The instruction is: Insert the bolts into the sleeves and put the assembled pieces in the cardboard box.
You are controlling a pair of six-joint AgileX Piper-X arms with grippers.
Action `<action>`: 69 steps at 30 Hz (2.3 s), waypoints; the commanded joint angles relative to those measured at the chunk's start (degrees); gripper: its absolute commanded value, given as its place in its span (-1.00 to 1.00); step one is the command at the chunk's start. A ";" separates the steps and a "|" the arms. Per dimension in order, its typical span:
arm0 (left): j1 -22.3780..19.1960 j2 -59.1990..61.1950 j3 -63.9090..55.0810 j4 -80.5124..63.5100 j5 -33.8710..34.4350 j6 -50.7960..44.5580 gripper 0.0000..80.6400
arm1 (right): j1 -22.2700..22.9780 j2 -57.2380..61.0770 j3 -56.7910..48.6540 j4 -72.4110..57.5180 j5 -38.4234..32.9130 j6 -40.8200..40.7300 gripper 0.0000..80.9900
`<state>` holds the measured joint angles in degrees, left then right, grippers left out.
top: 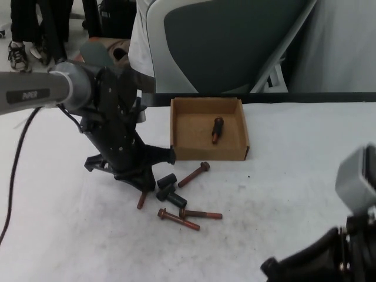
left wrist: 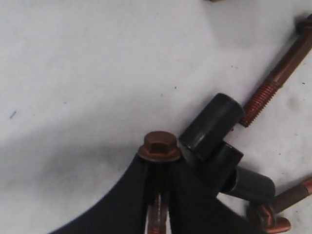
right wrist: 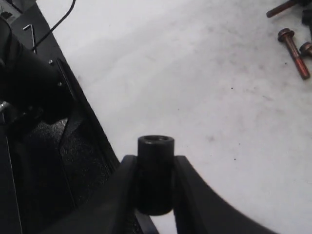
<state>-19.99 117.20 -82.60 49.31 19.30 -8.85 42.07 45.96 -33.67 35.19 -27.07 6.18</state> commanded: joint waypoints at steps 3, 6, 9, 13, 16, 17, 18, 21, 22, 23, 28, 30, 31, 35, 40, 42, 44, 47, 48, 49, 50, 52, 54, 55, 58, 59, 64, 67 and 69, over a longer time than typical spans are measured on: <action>0.05 -7.95 1.02 -3.67 1.52 -0.18 -0.98 | 2.78 -4.30 4.55 -10.15 4.34 6.57 -0.99; -0.94 -13.08 4.88 -7.07 1.82 -0.18 -0.98 | 4.04 -5.03 5.89 -11.85 5.37 7.46 -0.99; -2.41 -19.04 11.95 -13.21 1.82 -0.06 -0.98 | 5.36 -5.02 6.01 -12.43 5.35 7.09 -0.99; -4.34 -28.34 22.40 -23.00 1.82 -1.19 -0.98 | 7.05 -5.02 6.54 -14.35 6.38 7.22 -0.99; -5.25 -35.63 31.61 -31.39 1.82 -5.25 -0.98 | 8.51 -5.02 6.52 -15.07 8.54 7.59 -0.99; -5.32 -38.37 34.65 -34.76 1.82 -6.74 -0.98 | 9.03 -5.02 6.52 -15.44 9.24 7.91 -0.99; -5.32 -41.01 37.66 -38.20 1.82 -8.36 -0.98 | 9.53 -5.02 6.52 -15.84 9.97 8.06 -0.99; -5.32 -48.73 45.46 -48.08 1.82 -14.21 -0.98 | 10.89 -5.02 7.25 -18.67 11.77 9.85 -0.99; -5.32 -50.61 47.51 -50.43 1.82 -15.84 -0.98 | 11.24 -5.02 7.75 -20.14 11.89 10.97 -0.99; -5.32 -52.87 49.97 -53.35 1.82 -18.11 -0.98 | 11.54 -5.02 8.60 -22.13 11.89 12.68 -0.99; -5.32 -61.28 60.05 -66.47 1.82 -30.29 -0.98 | 13.14 -5.02 12.24 -28.90 15.39 17.46 -0.99; -5.32 -63.43 63.32 -71.46 1.82 -34.85 -0.98 | 13.38 -5.02 12.68 -29.04 16.98 17.45 -0.99; -5.32 -63.97 64.84 -73.57 1.92 -36.36 -0.98 | 13.35 -4.86 12.78 -29.03 17.30 17.45 -0.99; -5.32 -64.43 69.26 -83.69 3.00 -40.87 -0.98 | 13.35 -2.76 12.79 -29.03 18.04 17.45 -0.99; -5.32 -64.21 70.39 -86.12 4.41 -41.25 -0.98 | 13.35 3.91 12.79 -33.28 17.76 17.25 -0.99; -5.32 -63.82 70.39 -87.42 4.39 -41.25 -0.98 | 13.35 6.96 12.79 -38.27 17.77 17.25 -0.99; -5.32 -63.48 70.39 -88.61 4.39 -41.35 -0.98 | 13.16 10.27 12.79 -43.34 17.77 17.25 -0.99; -5.32 -63.41 70.39 -88.06 5.00 -43.24 -0.98 | 12.84 13.73 12.79 -47.32 17.29 17.25 -0.99; -5.32 -63.41 70.39 -87.65 5.40 -43.87 -0.98 | 12.88 14.70 12.58 -48.01 17.27 17.25 -0.99; -5.32 -63.41 70.39 -87.55 5.90 -43.78 -0.98 | 12.75 15.63 12.08 -48.07 17.27 16.96 -0.99; -5.32 -63.41 70.39 -87.37 6.61 -43.53 -0.98 | 12.65 16.09 11.70 -48.07 17.05 16.14 -0.99; -5.32 -63.41 70.39 -87.37 7.90 -42.13 -0.98 | 12.46 16.78 10.50 -47.94 16.61 12.99 -0.99; -5.84 -63.41 70.39 -87.59 9.44 -38.85 -0.98 | 12.01 17.15 9.54 -47.93 16.41 10.44 -0.99; -6.46 -63.41 70.39 -87.76 10.07 -37.27 -0.98 | 11.68 17.20 9.18 -47.93 16.41 9.83 -0.99; -8.62 -63.41 70.29 -87.78 10.82 -32.85 -0.98 | 10.42 17.17 9.08 -47.93 16.41 9.69 -0.99; -9.49 -63.41 70.29 -87.78 10.82 -31.53 -0.98 | 10.17 17.17 9.08 -47.93 16.41 9.69 -0.99; -13.32 -63.41 70.29 -88.26 10.73 -29.19 -0.98 | 9.68 17.17 9.08 -47.93 15.53 6.58 -0.99; -14.70 -63.41 70.29 -90.51 10.57 -27.56 -0.98 | 9.68 17.17 9.08 -47.93 15.18 5.33 -0.99; -14.98 -63.41 70.29 -92.10 10.57 -26.57 -0.98 | 9.68 17.17 9.08 -47.93 15.21 3.54 -0.99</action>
<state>-34.57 53.69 -12.13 -38.75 27.09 -38.45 52.01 63.14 -23.92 -11.94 -11.57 10.23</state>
